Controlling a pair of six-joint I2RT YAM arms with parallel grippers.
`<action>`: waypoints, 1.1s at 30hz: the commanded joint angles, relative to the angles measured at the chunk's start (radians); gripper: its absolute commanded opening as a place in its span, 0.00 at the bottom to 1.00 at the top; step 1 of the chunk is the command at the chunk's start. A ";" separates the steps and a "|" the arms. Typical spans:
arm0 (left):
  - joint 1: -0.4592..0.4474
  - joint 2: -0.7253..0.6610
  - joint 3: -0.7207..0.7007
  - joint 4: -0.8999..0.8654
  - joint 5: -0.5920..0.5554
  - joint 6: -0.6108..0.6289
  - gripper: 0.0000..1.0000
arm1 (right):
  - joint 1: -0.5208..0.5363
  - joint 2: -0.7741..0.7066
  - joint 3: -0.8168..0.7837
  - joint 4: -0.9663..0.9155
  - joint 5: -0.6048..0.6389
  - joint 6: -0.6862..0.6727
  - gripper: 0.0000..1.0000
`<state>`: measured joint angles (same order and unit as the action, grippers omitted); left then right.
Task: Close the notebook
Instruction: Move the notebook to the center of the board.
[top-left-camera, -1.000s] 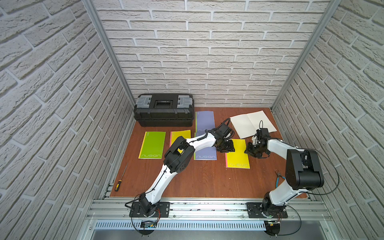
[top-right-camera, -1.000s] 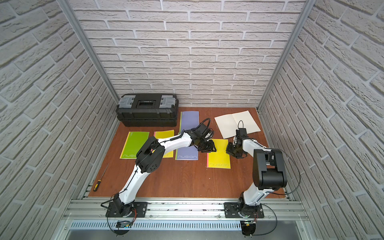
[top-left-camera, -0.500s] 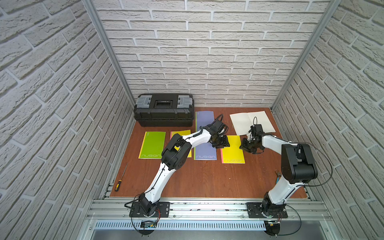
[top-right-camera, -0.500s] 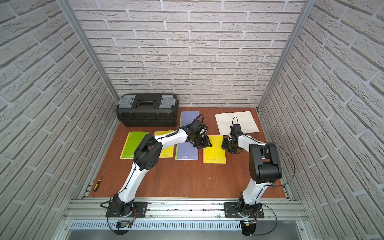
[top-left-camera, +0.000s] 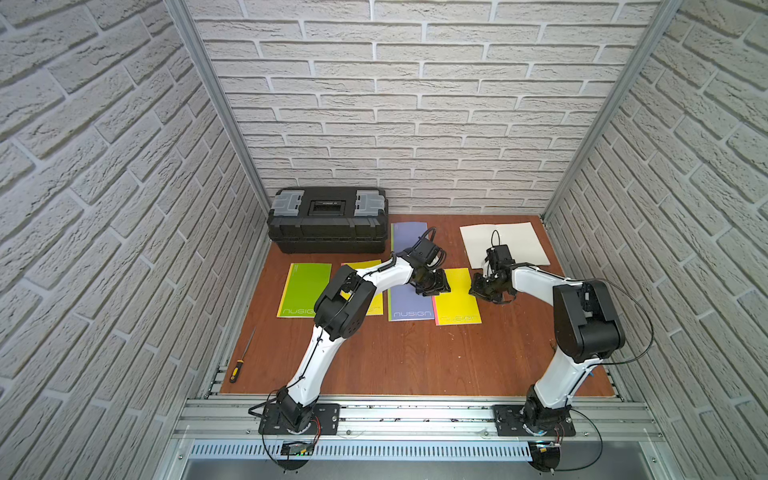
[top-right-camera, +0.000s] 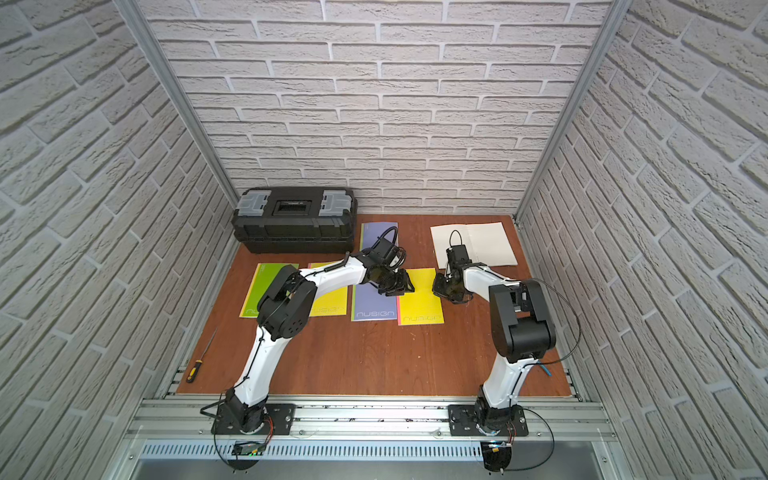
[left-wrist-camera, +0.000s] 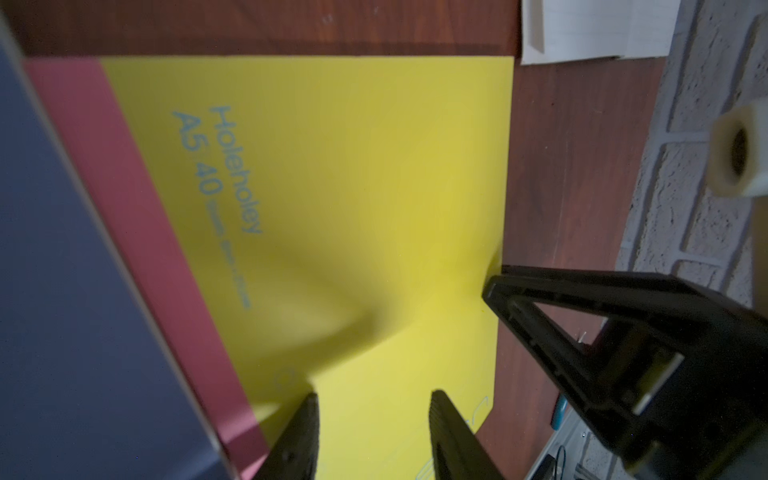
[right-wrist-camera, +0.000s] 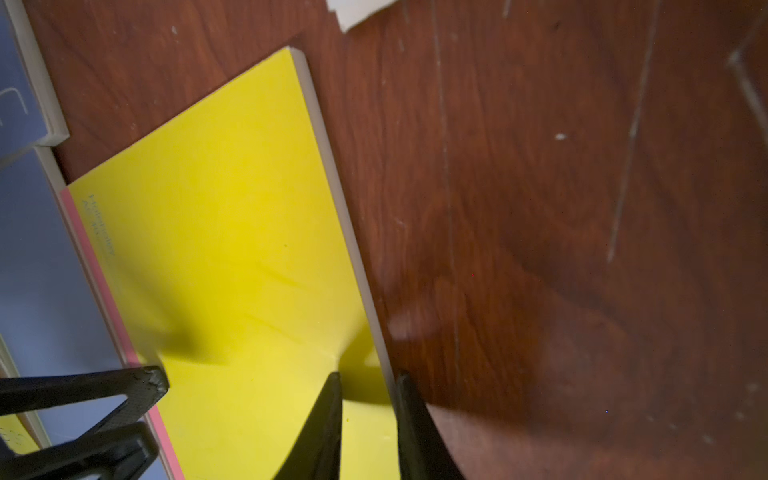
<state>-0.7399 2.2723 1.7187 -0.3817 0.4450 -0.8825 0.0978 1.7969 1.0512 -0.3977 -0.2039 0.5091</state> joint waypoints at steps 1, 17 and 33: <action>0.007 -0.008 -0.053 -0.017 -0.030 0.015 0.44 | 0.053 0.031 0.013 -0.010 -0.038 0.024 0.24; 0.047 -0.107 -0.195 0.011 -0.056 0.024 0.44 | 0.161 0.056 0.061 -0.013 -0.020 0.064 0.24; 0.091 -0.203 -0.327 0.013 -0.081 0.049 0.44 | 0.254 0.097 0.117 -0.004 -0.020 0.098 0.24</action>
<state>-0.6506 2.0800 1.4296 -0.3267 0.3832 -0.8513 0.3176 1.8679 1.1473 -0.4164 -0.1772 0.5911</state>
